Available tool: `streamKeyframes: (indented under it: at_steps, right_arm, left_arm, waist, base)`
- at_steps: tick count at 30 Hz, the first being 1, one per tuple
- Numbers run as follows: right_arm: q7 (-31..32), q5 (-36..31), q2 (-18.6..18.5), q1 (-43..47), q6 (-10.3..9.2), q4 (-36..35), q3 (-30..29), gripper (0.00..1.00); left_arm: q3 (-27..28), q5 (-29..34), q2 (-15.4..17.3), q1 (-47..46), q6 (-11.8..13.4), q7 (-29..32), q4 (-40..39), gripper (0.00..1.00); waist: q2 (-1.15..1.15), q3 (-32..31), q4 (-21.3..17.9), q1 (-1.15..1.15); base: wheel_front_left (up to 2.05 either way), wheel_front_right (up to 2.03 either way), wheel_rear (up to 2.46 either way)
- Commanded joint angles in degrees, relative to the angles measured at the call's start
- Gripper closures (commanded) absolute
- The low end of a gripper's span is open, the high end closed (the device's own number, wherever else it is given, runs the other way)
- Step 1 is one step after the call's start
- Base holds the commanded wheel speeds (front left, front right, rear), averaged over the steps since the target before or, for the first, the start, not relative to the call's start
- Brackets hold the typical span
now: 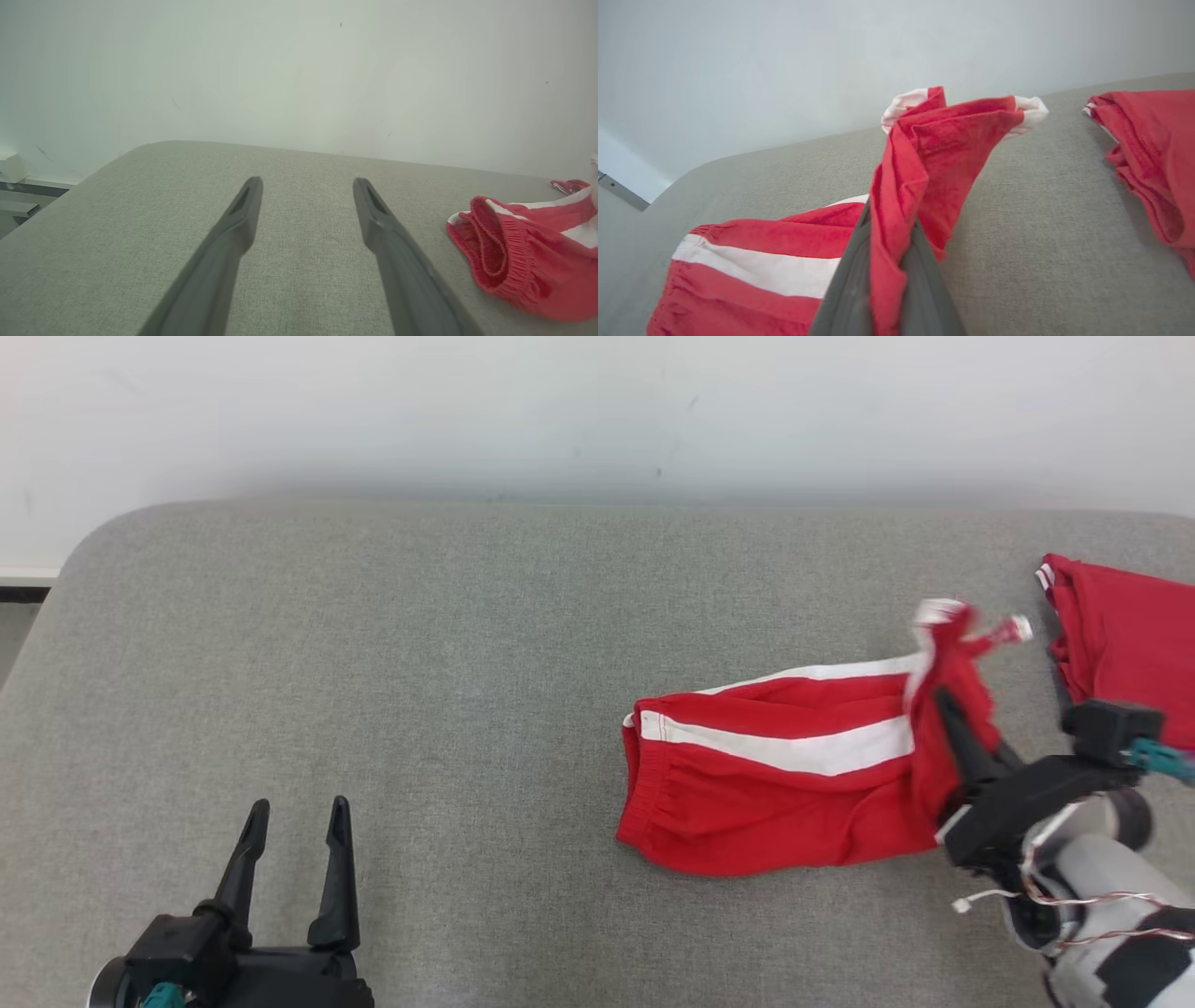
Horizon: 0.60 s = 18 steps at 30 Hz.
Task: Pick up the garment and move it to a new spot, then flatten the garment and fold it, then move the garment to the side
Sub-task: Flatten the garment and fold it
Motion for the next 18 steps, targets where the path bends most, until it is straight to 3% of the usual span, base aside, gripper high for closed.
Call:
streamKeyframes:
  at_steps: [1,8,12,18]
  right_arm:
    - [-0.3,-1.2,0.8,-0.3,-0.16,-1.6,0.5,1.0]
    - [-0.3,-7.4,5.7,-0.5,-0.16,-8.1,2.5,1.0]
    - [-0.3,-12.2,8.6,0.0,-0.16,-8.5,4.3,1.0]
    - [-0.3,-14.4,12.5,2.6,-0.16,-7.2,5.2,1.0]
  left_arm:
    - [0.3,0.3,0.0,0.7,-0.1,0.0,-0.1,0.0]
    - [-0.2,-0.5,0.0,0.2,0.4,0.0,-0.4,0.0]
    - [-0.9,-1.2,0.0,-0.7,0.8,0.0,-0.7,0.0]
    - [-1.5,-2.4,0.0,-1.2,1.6,0.0,-0.8,0.0]
  waist:
    - [0.0,-0.4,-0.3,0.0]
    - [0.0,0.0,0.5,0.0]
    - [0.0,0.7,2.0,0.0]
    - [0.0,1.7,3.9,0.0]
  base:
    - [0.0,0.0,0.0]
    - [0.0,0.0,0.0]
    - [0.0,0.0,0.0]
    - [0.0,0.0,0.0]
